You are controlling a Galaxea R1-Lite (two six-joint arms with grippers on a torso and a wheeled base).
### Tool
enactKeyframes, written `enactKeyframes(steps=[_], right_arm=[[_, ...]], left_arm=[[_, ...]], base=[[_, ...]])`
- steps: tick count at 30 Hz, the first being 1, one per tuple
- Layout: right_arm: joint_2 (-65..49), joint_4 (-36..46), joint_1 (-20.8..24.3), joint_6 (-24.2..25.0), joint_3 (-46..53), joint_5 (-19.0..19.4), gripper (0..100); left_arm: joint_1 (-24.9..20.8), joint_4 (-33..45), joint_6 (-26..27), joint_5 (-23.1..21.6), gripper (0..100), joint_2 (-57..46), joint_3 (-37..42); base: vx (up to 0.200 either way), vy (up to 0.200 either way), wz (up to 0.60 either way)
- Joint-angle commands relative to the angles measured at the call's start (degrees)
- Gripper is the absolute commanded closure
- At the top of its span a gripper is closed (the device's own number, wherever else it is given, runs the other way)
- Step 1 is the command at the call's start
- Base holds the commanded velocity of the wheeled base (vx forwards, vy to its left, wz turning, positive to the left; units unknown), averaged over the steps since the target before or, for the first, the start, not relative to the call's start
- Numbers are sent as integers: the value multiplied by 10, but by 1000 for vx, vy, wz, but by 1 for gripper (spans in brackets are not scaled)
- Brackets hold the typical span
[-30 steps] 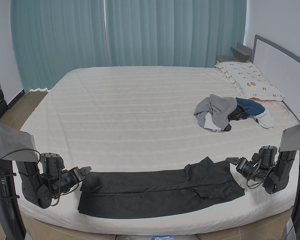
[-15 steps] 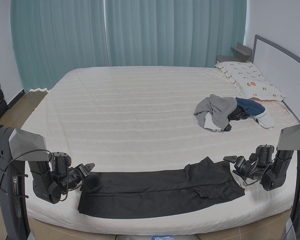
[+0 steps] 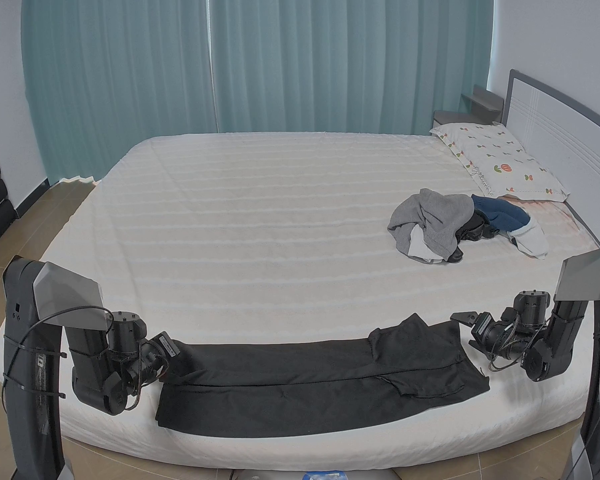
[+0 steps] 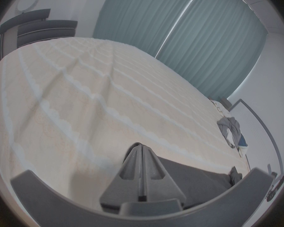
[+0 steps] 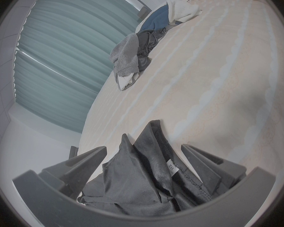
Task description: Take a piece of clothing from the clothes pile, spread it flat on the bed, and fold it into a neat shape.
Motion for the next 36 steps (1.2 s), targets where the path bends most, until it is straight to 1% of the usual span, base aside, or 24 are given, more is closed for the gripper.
enactKeyframes(steps=[1,2,4,15,25,33,36], right_arm=[[2,0,-2,0,0,0,0],[3,0,-1,-1,0,0,0],[3,0,-1,-1,1,0,0],[6,-1,3,-1,-2,-1,0],[13,7,10,-1,-35,-1,0],[23,6,13,-6,-50,-3,0],[35,6,17,-15,-61,-4,0]], left_arm=[[4,-24,-18,23,100,25,1],[4,-38,-35,34,100,27,2],[5,-50,-42,35,100,26,7],[9,-50,-43,36,100,27,8],[9,-50,-41,36,100,31,8],[9,-51,-41,36,100,31,8],[9,-50,-41,36,100,31,7]], base=[[0,0,0],[0,0,0],[0,0,0],[0,0,0],[0,0,0],[0,0,0],[0,0,0]])
